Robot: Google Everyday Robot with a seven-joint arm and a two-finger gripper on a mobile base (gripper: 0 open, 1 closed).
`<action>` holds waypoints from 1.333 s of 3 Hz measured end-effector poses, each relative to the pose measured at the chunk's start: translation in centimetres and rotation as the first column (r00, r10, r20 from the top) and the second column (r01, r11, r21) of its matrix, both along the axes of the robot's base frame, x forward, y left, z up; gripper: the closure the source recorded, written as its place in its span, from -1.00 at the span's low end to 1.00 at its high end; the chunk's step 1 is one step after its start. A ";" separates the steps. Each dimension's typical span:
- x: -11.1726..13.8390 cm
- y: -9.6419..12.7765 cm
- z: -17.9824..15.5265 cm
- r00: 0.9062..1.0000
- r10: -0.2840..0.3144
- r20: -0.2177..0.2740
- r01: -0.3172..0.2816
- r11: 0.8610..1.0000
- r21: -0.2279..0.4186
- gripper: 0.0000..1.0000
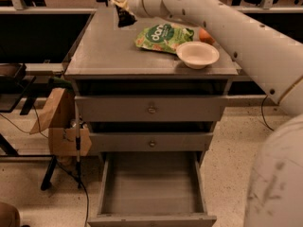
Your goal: Pick rxbar chocolate from bottom drawer and place on counter
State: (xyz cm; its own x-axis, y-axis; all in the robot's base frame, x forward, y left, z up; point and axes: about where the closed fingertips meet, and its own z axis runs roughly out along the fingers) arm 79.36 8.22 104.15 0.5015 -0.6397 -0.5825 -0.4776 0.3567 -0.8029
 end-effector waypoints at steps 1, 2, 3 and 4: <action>2.7 2.7 0.1 0.999 0.046 0.000 -0.046 0.998 0.041 1.00; 5.6 6.4 -3.6 0.987 0.149 -0.059 -0.141 0.983 0.120 1.00; 7.3 9.8 -5.9 0.958 0.267 -0.103 -0.241 0.946 0.216 0.98; 8.3 10.7 -6.4 0.946 0.302 -0.122 -0.262 0.928 0.266 0.62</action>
Offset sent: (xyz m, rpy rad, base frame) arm 0.1073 0.0937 -0.0377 0.2890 0.1119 0.3004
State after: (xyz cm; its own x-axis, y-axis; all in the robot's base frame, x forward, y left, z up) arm 87.62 18.91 97.73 0.5290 -0.3140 -0.7884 -0.7002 0.3634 -0.6146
